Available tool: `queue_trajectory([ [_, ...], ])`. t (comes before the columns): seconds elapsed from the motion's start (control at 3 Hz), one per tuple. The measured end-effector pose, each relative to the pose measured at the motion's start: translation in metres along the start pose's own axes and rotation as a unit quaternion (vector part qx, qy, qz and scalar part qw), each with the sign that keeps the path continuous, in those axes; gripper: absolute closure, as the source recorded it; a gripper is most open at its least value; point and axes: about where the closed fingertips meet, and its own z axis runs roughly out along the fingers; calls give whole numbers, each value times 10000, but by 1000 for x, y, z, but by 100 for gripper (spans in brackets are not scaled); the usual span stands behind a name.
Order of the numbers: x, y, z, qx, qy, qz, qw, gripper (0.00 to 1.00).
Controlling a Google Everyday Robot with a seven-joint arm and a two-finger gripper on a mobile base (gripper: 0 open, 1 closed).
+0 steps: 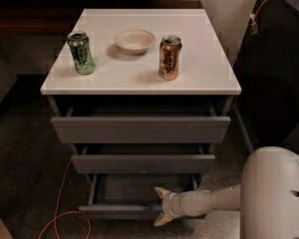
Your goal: Place orange can into bottom drawer
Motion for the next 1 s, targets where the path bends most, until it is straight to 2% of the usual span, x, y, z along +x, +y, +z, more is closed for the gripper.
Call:
queue_trajectory([
  [0.67, 11, -30, 9, -59, -36, 237, 9997, 64],
  [1.0, 32, -44, 30, -232, 64, 405, 9989, 96],
])
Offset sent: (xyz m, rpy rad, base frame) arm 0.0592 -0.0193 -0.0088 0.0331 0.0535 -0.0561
